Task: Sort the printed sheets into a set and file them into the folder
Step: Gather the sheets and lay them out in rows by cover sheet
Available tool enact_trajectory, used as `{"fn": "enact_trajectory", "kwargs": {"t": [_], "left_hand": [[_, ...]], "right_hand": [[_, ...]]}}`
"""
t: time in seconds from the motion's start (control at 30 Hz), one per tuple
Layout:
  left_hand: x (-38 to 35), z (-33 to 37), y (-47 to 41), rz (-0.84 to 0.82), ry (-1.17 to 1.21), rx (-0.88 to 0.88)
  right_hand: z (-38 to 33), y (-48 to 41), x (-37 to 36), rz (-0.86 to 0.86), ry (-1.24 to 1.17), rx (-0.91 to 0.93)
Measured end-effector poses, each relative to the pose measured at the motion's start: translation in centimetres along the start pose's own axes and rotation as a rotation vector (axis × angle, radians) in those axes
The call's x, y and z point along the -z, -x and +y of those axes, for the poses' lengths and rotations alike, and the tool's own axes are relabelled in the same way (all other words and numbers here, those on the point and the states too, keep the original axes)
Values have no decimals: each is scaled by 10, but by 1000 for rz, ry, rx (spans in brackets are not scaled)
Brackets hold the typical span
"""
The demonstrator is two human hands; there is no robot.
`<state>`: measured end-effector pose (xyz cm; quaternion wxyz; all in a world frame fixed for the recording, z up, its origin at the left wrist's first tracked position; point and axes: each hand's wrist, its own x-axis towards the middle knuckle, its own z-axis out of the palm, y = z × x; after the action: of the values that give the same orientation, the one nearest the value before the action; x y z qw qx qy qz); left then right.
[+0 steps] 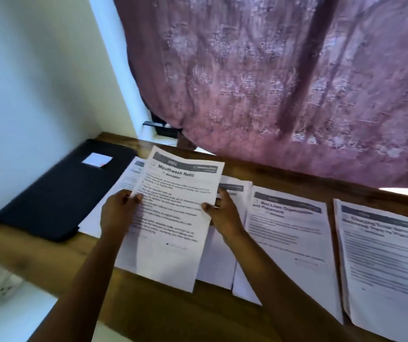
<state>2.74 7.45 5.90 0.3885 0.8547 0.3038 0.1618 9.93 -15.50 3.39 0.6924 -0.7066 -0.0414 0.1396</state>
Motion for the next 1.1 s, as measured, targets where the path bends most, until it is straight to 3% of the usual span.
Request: {"fn": "enact_trajectory", "kwargs": {"t": [0.13, 0.23, 0.37, 0.43, 0.6, 0.7, 0.77, 0.97, 1.1], "left_hand": [[19, -32, -44, 92, -188, -36], [23, -51, -70, 69, -264, -150], [2, -76, -80, -197, -519, -396], [-11, -88, -81, -364, -643, -368], [-20, -105, -83, -413, -684, -348], [-20, -110, -80, -376, -664, -374], [-21, -111, -82, -362, -652, -385], [-13, -96, -91, -467, -701, -334], [-12, -59, -88, -383, -664, -385]], "right_hand": [[-5, -31, -54, 18, 86, 39], [-4, -53, -88, 50, 172, 48], [15, -74, -124, 113, 289, -4], [21, -81, -138, 173, 365, 15], [31, -76, -159, 320, 1089, 213], [43, -72, -177, 183, 1239, 255], [54, -74, -183, 51, 1284, 162], [47, -74, -177, 19, 1278, 174], [24, -53, -133, 257, 1127, 385]]}}
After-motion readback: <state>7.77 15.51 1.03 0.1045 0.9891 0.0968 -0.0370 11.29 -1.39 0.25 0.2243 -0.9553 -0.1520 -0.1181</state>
